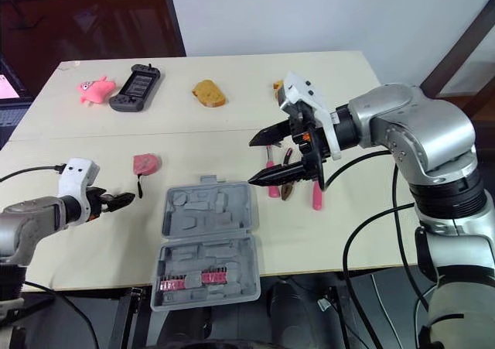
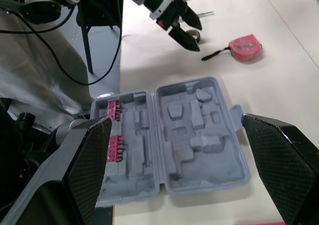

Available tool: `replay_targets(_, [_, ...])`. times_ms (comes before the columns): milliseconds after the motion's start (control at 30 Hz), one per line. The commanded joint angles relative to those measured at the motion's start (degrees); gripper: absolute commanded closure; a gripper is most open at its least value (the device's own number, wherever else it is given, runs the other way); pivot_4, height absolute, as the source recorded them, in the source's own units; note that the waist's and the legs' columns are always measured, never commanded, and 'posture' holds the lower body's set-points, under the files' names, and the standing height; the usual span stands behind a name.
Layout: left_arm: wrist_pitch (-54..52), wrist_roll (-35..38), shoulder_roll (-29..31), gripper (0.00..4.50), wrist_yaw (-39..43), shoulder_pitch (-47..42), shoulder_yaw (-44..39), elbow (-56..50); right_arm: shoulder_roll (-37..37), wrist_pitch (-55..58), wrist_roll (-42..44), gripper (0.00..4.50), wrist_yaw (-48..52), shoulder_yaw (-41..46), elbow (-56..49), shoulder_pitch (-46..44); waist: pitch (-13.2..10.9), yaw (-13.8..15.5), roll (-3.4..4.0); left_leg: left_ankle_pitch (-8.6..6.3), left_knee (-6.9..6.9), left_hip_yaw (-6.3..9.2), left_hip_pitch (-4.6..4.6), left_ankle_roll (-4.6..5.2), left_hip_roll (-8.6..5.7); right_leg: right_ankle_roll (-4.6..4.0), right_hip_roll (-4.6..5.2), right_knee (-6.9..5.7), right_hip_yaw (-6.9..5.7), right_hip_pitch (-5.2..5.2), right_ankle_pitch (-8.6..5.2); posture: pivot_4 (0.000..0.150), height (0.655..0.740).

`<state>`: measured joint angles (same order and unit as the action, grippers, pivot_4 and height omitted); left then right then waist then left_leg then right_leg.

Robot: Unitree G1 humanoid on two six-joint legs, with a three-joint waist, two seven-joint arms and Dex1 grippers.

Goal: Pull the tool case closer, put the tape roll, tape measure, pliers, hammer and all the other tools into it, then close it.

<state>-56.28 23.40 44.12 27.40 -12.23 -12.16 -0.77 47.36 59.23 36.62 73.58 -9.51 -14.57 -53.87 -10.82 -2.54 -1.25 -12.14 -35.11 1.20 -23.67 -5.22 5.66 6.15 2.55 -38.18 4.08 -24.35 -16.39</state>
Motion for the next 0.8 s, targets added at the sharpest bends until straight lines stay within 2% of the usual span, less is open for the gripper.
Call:
replay_targets(33, [-2.4, -1.0, 0.5, 0.85, -0.9, -1.2, -0.1, -0.9, 1.3, 0.0, 1.1, 0.00, -1.0, 2.3, -1.8, -0.3, 0.0, 0.1, 0.00, 0.00, 0.00, 0.00, -0.01, 0.00, 0.00, 0.00, 0.01, 0.00, 0.00, 0.00, 0.00, 0.150, 0.7238])
replay_targets(100, [-3.3, -1.3, 0.5, 1.74, -1.6, -1.0, -0.5, -1.9, 1.4, -0.1, 1.2, 0.00, -1.4, 2.3, -1.5, -0.3, 0.0, 0.1, 0.00, 0.00, -0.01, 0.00, -0.02, 0.00, 0.00, 0.00, 0.01, 0.00, 0.00, 0.00, 0.00, 0.150, 0.7238])
replay_targets(367, [-5.5, -1.2, 0.9, 1.74, -1.9, 0.0, -0.7, -3.4, 1.0, -1.3, 0.9, 0.00, -2.2, 1.6, -0.6, -0.5, 0.0, 0.2, -0.01, 0.00, -0.01, 0.00, -0.02, 0.00, 0.00, 0.00, 0.01, 0.00, 0.00, 0.00, 0.00, 0.150, 0.7238])
replay_targets(667, [-4.2, -3.3, 0.0, 1.74, -1.7, -4.2, 1.9, 4.1, 1.4, -4.7, -1.7, 0.00, -1.6, -0.4, 1.9, -0.7, 0.0, 0.2, 0.00, 0.00, -0.02, 0.00, -0.02, 0.00, -0.01, 0.00, 0.01, 0.00, 0.00, 0.00, 0.00, 0.150, 0.7238])
replay_targets(800, [-2.7, -4.4, -0.3, 3.55, 0.1, -6.9, 4.3, 8.7, 1.5, -5.1, -2.3, 0.00, -1.4, -0.5, 2.3, -0.7, 0.0, 0.3, 0.00, 0.00, -0.03, 0.00, -0.04, 0.00, -0.01, 0.01, 0.01, 0.00, 0.00, 0.00, 0.00, 0.150, 0.7238])
